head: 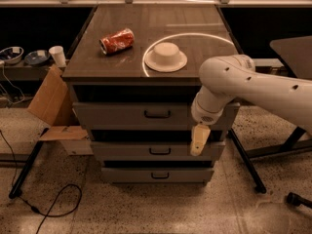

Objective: Close top drawer

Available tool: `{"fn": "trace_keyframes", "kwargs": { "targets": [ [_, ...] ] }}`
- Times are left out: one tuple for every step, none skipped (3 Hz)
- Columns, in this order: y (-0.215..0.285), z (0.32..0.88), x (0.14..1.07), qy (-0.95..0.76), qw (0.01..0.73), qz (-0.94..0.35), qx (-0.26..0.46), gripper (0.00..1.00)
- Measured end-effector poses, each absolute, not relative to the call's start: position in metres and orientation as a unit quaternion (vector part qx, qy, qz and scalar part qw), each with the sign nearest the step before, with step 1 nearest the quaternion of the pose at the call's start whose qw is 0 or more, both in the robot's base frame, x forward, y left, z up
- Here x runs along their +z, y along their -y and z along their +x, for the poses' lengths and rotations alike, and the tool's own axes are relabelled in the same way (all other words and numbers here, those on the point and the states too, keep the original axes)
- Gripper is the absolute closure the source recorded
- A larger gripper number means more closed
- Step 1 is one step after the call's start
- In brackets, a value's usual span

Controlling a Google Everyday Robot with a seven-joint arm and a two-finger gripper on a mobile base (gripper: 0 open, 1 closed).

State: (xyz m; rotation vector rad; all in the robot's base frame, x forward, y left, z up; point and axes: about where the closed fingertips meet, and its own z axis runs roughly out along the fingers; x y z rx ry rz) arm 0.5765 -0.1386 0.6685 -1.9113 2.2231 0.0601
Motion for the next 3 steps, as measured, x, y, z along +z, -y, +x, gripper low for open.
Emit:
{"fn": "trace_keyframes", "kwargs": {
  "targets": [
    [0.145,0.573,0.669,-0.757,0.104,-0.645,0.026,0.0],
    [0.168,0.559,0.671,-0.763,0.098,-0.637,0.041,0.0],
    [0.168,0.559,0.671,-0.763,0.098,-0.637,0.041,0.0]
  ]
}}
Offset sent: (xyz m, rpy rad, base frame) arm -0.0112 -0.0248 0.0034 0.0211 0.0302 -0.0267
